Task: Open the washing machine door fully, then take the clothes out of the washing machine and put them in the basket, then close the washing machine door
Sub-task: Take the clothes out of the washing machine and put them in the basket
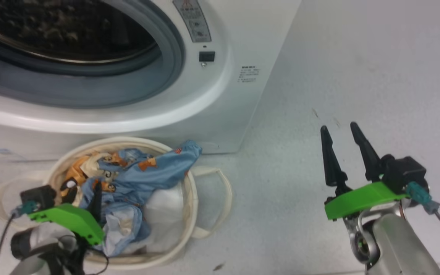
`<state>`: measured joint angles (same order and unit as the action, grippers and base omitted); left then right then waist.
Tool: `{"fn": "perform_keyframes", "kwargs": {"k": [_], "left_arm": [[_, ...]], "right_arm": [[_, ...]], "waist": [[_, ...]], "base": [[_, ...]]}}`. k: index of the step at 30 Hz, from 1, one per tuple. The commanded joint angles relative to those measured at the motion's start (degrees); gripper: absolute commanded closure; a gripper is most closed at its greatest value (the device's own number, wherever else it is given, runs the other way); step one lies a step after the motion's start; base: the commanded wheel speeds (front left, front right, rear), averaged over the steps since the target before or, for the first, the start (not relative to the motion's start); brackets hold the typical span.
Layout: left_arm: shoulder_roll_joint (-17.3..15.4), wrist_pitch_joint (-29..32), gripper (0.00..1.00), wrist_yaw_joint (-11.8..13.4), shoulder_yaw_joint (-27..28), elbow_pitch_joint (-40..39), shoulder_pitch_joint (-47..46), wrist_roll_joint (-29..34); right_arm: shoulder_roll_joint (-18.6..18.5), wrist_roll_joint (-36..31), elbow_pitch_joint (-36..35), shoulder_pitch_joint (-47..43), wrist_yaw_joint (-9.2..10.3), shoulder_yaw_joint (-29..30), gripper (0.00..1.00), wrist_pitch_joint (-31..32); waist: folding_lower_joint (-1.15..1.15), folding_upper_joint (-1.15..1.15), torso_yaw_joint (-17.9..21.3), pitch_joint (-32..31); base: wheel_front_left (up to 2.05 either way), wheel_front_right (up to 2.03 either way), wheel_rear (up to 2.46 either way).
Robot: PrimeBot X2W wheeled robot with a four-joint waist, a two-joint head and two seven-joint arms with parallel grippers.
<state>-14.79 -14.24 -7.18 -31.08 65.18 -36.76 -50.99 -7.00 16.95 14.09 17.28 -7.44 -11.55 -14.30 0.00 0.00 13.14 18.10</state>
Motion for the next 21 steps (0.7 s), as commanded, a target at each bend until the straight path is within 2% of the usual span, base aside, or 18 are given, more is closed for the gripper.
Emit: {"fn": "perform_keyframes", "kwargs": {"k": [1, 4, 8, 14, 17, 21], "left_arm": [[-3.27, -0.72, 0.0, -0.3, 2.34, -1.59, -0.01, 0.7], [-5.82, -0.73, 0.0, -0.01, 5.43, -7.65, 1.82, 4.83], [-7.6, -0.74, 0.0, 1.01, 11.42, -17.23, 5.46, 10.48], [-8.13, -0.75, 0.0, 3.15, 20.64, -33.5, 12.5, 19.5], [-7.83, -0.75, 0.0, 3.05, 22.57, -37.29, 16.69, 21.63], [-7.67, -0.75, 0.0, 3.79, 25.25, -38.93, 20.89, 20.89]], "right_arm": [[-0.35, 0.36, -1.37, -0.62, -0.05, -1.19, 0.0, -0.7], [-0.34, 0.67, -0.63, -1.51, -0.05, -1.6, 0.0, -0.7], [-0.18, 0.98, 0.0, -2.52, -0.05, -2.05, 0.0, -0.7], [0.02, 1.53, 0.33, -3.57, -0.05, -2.78, 0.0, -0.7], [0.06, 1.72, 0.67, -4.24, -0.05, -3.23, 0.0, -0.7], [0.19, 1.94, 1.09, -4.88, -0.05, -3.81, 0.0, -0.7]], "waist": [[0.0, 0.0, -1.0, -2.16], [0.0, 0.0, -1.76, -4.62], [0.0, 0.0, -2.6, -7.47], [0.0, 0.0, -3.5, -10.67], [0.0, 0.0, -3.72, -12.25], [0.0, 0.0, -3.61, -14.05]], "base": [[0.0, 0.0, 0.0], [0.0, 0.0, 0.0], [0.0, 0.0, 0.0], [0.0, 0.0, 0.0], [0.0, 0.0, 0.0], [0.0, 0.0, 0.0]]}}
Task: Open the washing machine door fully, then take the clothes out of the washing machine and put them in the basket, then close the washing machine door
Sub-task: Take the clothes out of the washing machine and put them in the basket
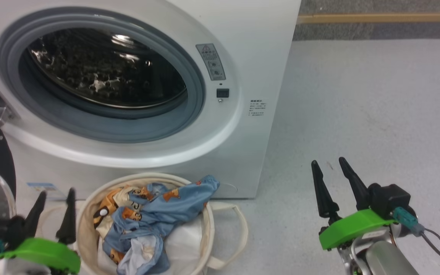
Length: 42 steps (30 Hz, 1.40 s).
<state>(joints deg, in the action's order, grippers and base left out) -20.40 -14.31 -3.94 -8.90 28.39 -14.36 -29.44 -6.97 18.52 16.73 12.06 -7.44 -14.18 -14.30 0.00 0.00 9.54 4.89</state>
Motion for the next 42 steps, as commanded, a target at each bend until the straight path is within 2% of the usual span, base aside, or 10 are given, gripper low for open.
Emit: {"fn": "perform_keyframes", "kwargs": {"k": [1, 6, 17, 42], "left_arm": [[-1.92, -0.68, 0.0, 0.71, 3.72, -2.61, -0.64, -1.07], [-2.53, -0.68, 0.0, 0.9, 4.42, -4.61, 2.97, -1.42], [-3.02, -0.69, 0.0, 3.63, 7.37, -8.63, 5.81, -0.43], [-3.78, -0.69, 0.0, 2.31, 8.5, -9.17, 6.06, 0.64]], "right_arm": [[0.19, 0.43, -1.48, 0.19, -0.05, -1.26, 0.0, -0.7], [0.19, 0.63, -1.05, 0.1, -0.05, -2.16, 0.0, -0.7], [-0.34, 0.86, -0.78, -0.32, -0.05, -2.26, 0.0, -0.7], [0.03, 0.89, -0.4, -0.45, -0.05, -2.45, 0.0, -0.7]], "waist": [[0.0, 0.0, 0.0, -1.23], [0.0, 0.0, 0.18, -2.24], [0.0, 0.0, -0.2, -3.54], [0.0, 0.0, -0.92, -4.23]], "base": [[0.0, 0.0, 0.0], [0.0, 0.0, 0.0], [0.0, 0.0, 0.0], [0.0, 0.0, 0.0]]}}
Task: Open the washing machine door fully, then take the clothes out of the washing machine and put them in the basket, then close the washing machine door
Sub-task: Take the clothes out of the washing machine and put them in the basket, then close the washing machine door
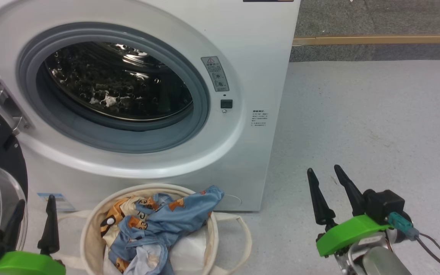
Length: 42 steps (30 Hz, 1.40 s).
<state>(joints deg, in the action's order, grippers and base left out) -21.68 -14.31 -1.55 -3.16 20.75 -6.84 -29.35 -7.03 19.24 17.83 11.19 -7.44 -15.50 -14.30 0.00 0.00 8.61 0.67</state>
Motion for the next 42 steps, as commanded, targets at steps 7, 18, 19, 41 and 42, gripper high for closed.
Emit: {"fn": "perform_keyframes", "kwargs": {"k": [7, 18, 19, 41, 42], "left_arm": [[-2.2, -0.69, 0.0, -0.3, 3.25, -1.26, -1.47, 0.78], [-1.79, -0.69, 0.0, -0.78, 4.02, -0.29, -2.03, 1.1], [-1.77, -0.69, 0.0, -0.81, 4.12, -0.18, -2.02, 1.12], [-1.6, -0.67, 0.0, -1.74, 2.78, 0.41, -2.0, 1.48], [-1.62, -0.67, 0.0, -1.7, 2.68, 0.37, -2.0, 1.5]], "right_arm": [[0.03, 0.15, -1.41, 0.39, -0.05, -1.19, 0.0, -0.7], [0.0, 0.21, -1.31, 0.38, -0.05, -1.05, 0.0, -0.7], [0.0, 0.22, -1.32, 0.37, -0.05, -1.05, 0.0, -0.7], [-0.08, -0.13, -1.76, 0.07, -0.05, -0.76, 0.0, -0.7], [-0.06, -0.14, -1.78, 0.1, -0.05, -0.74, 0.0, -0.7]], "waist": [[0.0, 0.0, 0.09, 0.01], [0.0, 0.0, -0.13, 0.11], [0.0, 0.0, -0.14, 0.09], [0.0, 0.0, -0.92, 1.19], [0.0, 0.0, -0.97, 1.25]], "base": [[0.0, 0.0, 0.0], [-0.9, 0.45, 0.45], [-1.78, 1.2, 0.58], [-1.93, 1.61, 0.33], [-0.74, 0.74, 0.0]]}}
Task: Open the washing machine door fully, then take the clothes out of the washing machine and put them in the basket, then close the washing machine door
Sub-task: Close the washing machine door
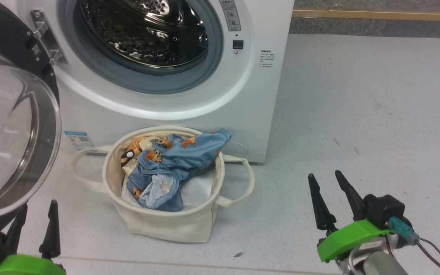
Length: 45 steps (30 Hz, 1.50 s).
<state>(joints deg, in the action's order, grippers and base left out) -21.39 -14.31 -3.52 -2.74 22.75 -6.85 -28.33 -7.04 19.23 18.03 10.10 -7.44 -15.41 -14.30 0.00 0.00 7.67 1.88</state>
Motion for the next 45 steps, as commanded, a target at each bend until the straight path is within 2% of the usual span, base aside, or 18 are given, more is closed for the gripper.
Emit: {"fn": "perform_keyframes", "kwargs": {"k": [1, 18, 27, 45], "left_arm": [[-1.92, -0.67, 0.0, 0.34, 2.24, -1.71, -1.98, 0.47], [-1.83, -0.68, 0.0, 1.71, 3.44, -3.72, -1.53, -0.34], [-1.33, -0.68, 0.0, 1.88, 3.77, -4.05, -1.24, -0.22], [-1.47, -0.4, 0.0, 5.95, 7.22, -7.9, 3.03, 0.62]], "right_arm": [[-0.03, -0.14, -2.01, 1.21, -0.05, -0.83, 0.0, -0.7], [0.45, -0.12, -2.2, 1.41, -0.05, -0.7, 0.0, -0.7], [0.72, 0.22, -1.95, 1.06, -0.05, -1.26, 0.0, -0.7], [1.57, 1.29, -1.52, -0.63, -0.05, -3.55, 0.0, -0.7]], "waist": [[0.0, 0.0, -0.06, 0.12], [0.0, 0.0, -1.2, 0.53], [0.0, 0.0, -4.59, -0.46], [0.0, 0.0, -22.15, -4.45]], "base": [[-0.6, 0.6, 0.0], [-0.06, 0.06, 0.0], [0.0, 0.0, 0.0], [0.0, 0.0, 0.0]]}}
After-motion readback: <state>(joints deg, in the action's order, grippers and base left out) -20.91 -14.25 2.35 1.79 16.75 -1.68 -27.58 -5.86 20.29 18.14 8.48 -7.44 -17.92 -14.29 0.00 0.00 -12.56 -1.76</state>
